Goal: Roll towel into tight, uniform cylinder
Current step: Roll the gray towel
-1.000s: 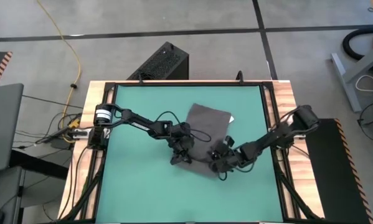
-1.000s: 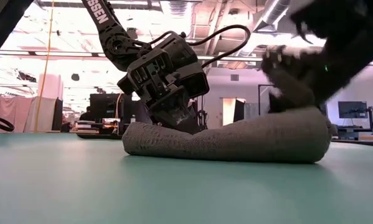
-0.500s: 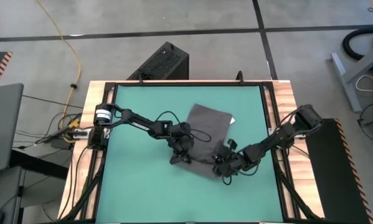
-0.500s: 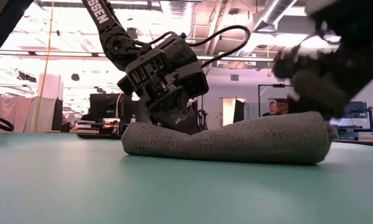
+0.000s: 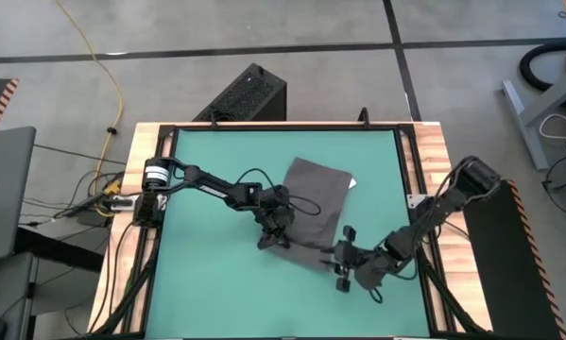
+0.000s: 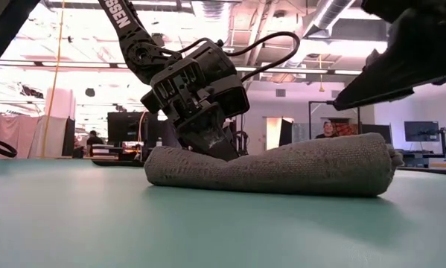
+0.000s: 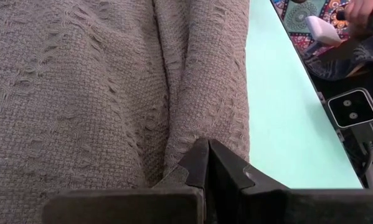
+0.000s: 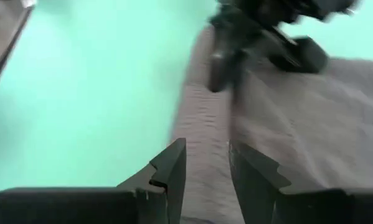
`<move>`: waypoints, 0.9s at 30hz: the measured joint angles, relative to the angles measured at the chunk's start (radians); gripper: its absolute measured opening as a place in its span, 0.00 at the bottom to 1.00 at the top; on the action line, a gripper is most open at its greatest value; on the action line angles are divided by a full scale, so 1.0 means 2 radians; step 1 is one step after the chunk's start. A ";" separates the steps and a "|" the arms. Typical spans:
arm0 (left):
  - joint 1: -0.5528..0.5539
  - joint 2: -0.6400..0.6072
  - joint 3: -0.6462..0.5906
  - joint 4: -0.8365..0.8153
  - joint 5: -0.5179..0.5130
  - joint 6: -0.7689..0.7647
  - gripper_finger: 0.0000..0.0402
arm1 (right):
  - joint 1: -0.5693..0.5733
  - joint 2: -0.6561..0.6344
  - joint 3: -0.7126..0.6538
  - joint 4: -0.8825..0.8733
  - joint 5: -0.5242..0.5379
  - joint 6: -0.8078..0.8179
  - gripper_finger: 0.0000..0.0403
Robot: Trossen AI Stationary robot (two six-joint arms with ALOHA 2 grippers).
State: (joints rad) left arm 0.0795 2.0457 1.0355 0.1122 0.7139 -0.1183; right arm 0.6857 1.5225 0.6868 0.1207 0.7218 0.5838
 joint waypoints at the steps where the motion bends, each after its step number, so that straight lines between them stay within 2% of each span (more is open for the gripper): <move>1: 0.000 0.000 0.000 0.000 0.000 0.000 0.00 | 0.004 0.003 0.000 0.007 0.000 -0.015 0.37; 7: 0.000 0.000 0.000 0.000 0.001 -0.002 0.00 | 0.003 0.017 0.001 0.032 0.006 -0.068 0.48; 14: 0.000 0.000 0.000 0.000 0.003 -0.001 0.00 | -0.006 0.018 0.001 0.029 0.005 -0.076 0.61; 21: 0.000 0.000 0.000 -0.001 0.003 0.004 0.00 | -0.006 0.021 0.001 0.031 0.004 -0.076 0.62; 27: 0.000 0.000 0.000 -0.002 0.003 0.008 0.00 | -0.002 0.068 0.011 0.032 0.005 -0.094 0.62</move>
State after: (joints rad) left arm 0.0788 2.0457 1.0355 0.1073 0.7209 -0.1015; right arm 0.6809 1.6579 0.7088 0.1850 0.7316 0.3949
